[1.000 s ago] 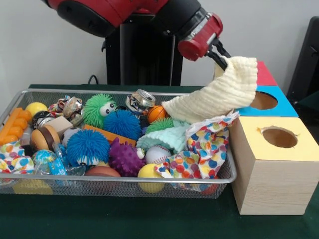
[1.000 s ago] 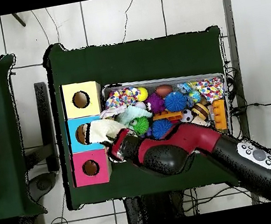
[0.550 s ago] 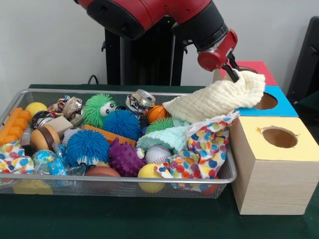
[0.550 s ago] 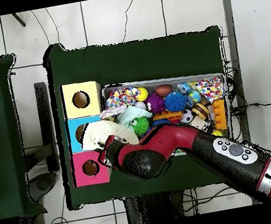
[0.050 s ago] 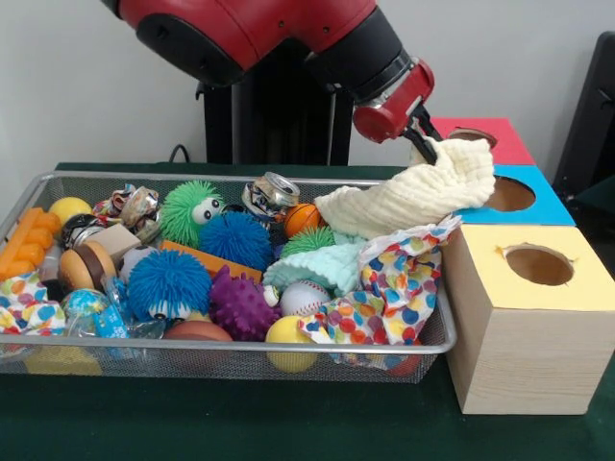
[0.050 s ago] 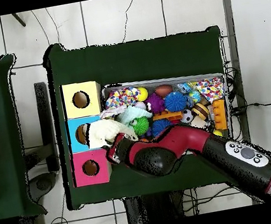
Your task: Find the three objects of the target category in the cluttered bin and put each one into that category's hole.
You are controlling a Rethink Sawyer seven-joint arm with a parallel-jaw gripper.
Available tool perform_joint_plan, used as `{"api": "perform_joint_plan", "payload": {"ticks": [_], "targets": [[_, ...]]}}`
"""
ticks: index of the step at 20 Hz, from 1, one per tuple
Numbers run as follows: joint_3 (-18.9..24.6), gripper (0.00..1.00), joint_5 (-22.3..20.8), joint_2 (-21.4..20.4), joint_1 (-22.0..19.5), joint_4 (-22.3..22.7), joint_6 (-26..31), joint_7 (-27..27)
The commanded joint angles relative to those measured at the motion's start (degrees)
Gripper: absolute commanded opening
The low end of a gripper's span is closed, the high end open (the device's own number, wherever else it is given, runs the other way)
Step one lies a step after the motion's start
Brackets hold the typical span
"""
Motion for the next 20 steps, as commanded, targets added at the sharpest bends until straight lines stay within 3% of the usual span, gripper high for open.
{"api": "perform_joint_plan", "payload": {"ticks": [1,12,20], "targets": [[1.4,0.0,1.8,3.7,-2.4,-5.5,-0.4,0.6],[4.8,0.0,4.7,1.9,-7.4,-5.4,8.2,-6.4],[0.9,0.0,-1.1,-3.7,-6.8,-7.2,10.4,-9.9]]}}
